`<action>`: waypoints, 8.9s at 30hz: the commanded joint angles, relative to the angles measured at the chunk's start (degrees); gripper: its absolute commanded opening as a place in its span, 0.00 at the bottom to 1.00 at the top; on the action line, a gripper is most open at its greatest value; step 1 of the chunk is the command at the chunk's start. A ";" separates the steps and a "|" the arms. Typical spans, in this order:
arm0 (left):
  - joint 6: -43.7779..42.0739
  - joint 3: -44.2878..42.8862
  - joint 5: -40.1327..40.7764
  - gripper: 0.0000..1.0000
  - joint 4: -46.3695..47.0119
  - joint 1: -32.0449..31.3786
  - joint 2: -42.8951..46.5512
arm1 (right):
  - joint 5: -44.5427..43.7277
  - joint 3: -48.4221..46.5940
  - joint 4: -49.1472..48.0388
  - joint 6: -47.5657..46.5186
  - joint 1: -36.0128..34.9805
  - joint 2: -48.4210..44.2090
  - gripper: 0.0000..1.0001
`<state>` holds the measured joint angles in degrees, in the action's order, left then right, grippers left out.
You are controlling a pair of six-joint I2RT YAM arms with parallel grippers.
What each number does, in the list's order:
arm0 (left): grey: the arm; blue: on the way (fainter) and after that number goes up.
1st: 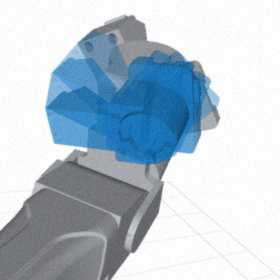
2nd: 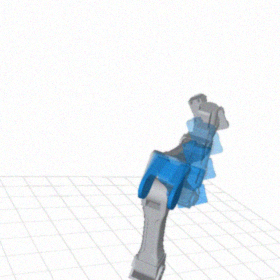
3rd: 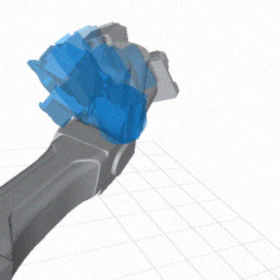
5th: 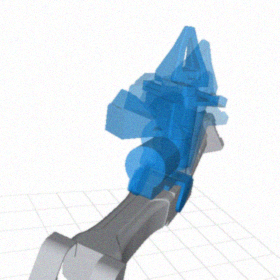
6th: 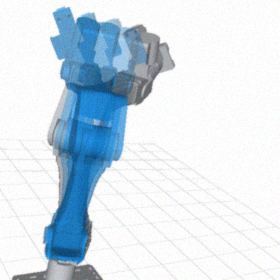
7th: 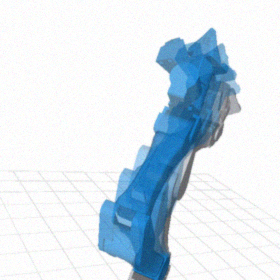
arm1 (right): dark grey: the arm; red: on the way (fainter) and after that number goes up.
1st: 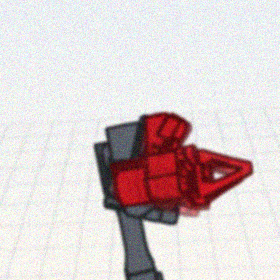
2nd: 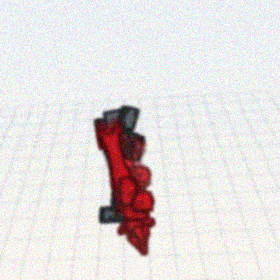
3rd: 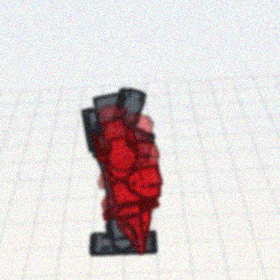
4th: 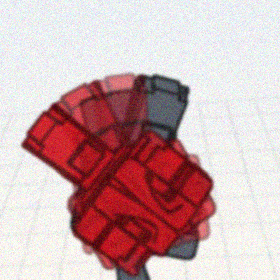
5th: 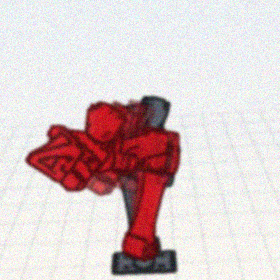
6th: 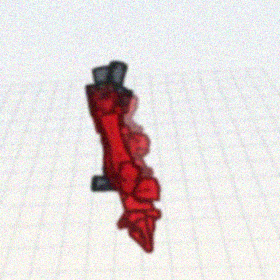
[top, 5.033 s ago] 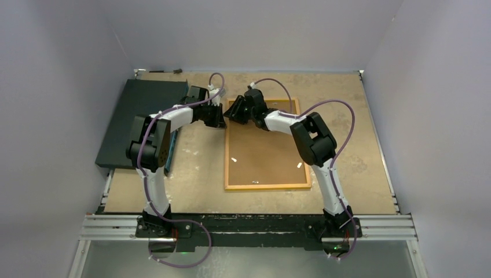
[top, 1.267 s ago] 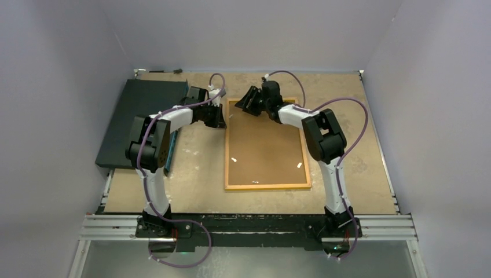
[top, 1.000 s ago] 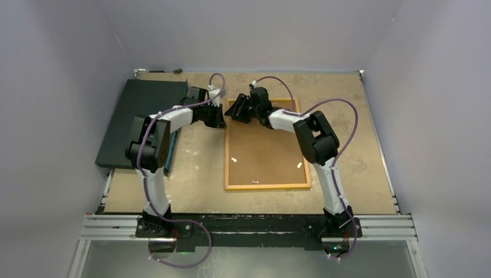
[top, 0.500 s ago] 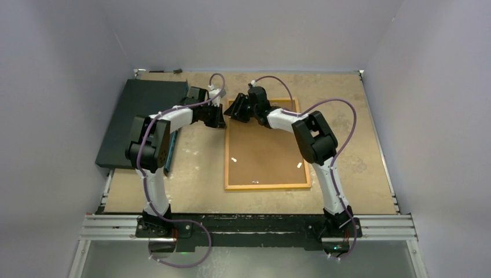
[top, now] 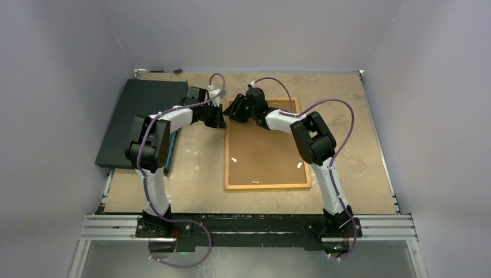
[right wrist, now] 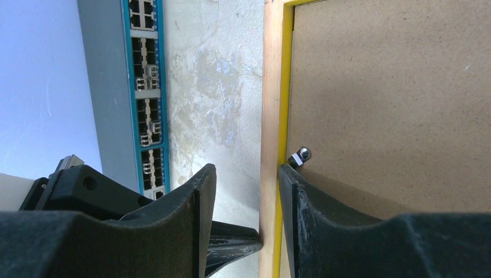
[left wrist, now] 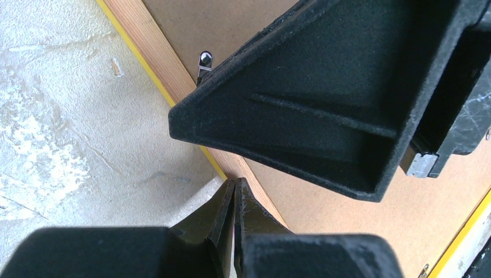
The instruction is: Put the photo into the frame
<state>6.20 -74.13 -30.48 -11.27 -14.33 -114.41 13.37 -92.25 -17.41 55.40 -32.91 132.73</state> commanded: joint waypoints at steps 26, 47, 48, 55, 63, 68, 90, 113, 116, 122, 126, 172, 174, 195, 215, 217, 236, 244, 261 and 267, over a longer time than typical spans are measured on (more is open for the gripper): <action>-1.02 -2.14 -1.24 0.00 -3.92 0.82 6.99 | 6.00 14.53 -11.15 -3.68 0.82 -15.75 0.79; -5.93 10.76 -6.89 0.15 -8.96 -0.87 10.68 | 22.84 37.02 -12.51 -25.98 -2.08 -28.05 0.77; -5.93 10.95 -7.35 0.14 -8.84 -1.00 10.62 | 22.84 36.93 -12.63 -26.11 -2.48 -27.78 0.77; -7.94 11.86 -8.11 0.13 -8.30 -2.32 10.30 | 22.58 35.19 -10.81 -27.75 -4.52 -24.79 0.76; -7.51 12.07 -7.27 0.09 -7.50 -2.37 8.58 | 22.49 35.22 -8.69 -29.37 -5.32 -23.48 0.75; -7.03 12.48 -7.22 0.06 -6.94 -2.42 8.47 | 23.44 35.65 -7.90 -30.18 -5.88 -23.38 0.73; -6.61 12.69 -6.62 0.03 -5.30 -2.90 9.35 | 23.55 36.90 -4.44 -30.73 -7.94 -26.17 0.67; -6.56 13.28 -5.82 0.02 -4.83 -3.34 11.03 | 24.25 36.78 -5.62 -29.84 -9.35 -25.15 0.63; -6.64 13.27 -5.82 0.02 -4.72 -3.34 11.14 | 23.74 36.72 -5.78 -29.73 -9.30 -24.94 0.63; -6.58 13.36 -5.62 0.02 -4.78 -3.35 11.82 | 21.74 35.58 -5.42 -29.94 -9.28 -24.12 0.63; -6.59 13.48 -5.60 0.02 -4.75 -3.34 12.09 | 21.27 34.75 -4.92 -30.47 -9.36 -23.34 0.63; -7.33 12.67 -5.87 0.01 -6.42 -3.38 12.79 | 16.09 38.00 -17.99 -23.61 -9.71 -22.57 0.60; -7.34 12.48 -5.82 0.01 -6.62 -3.34 12.82 | 16.16 38.10 -17.77 -23.88 -9.73 -23.23 0.60; -7.04 12.07 -6.20 0.01 -6.77 -3.21 13.10 | 15.18 42.86 -13.74 -26.26 -9.81 -28.07 0.71; -6.77 12.29 -6.76 0.01 -6.67 -3.60 12.24 | 9.79 40.87 -15.91 -24.30 -11.88 -24.73 0.67; -6.89 12.33 -6.70 0.01 -6.69 -3.65 12.23 | 10.38 40.56 -16.08 -24.30 -12.06 -24.22 0.66; -7.04 11.95 -6.84 0.01 -6.73 -3.66 11.71 | 7.51 43.98 -19.17 -23.99 -13.83 -24.72 0.64; -6.66 11.93 -6.69 0.01 -6.47 -3.60 11.68 | 7.89 45.81 -16.71 -25.44 -13.78 -27.43 0.65; -6.63 12.47 -6.79 0.00 -5.98 -3.69 11.98 | 10.03 44.92 -17.27 -26.15 -13.93 -26.58 0.66; -6.63 12.51 -6.86 0.00 -6.07 -3.68 11.91 | 10.25 43.09 -18.03 -25.92 -14.30 -24.56 0.66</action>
<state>-0.21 -61.28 -35.31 -18.92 -17.39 -103.48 23.46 -47.68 -36.99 30.33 -46.57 105.95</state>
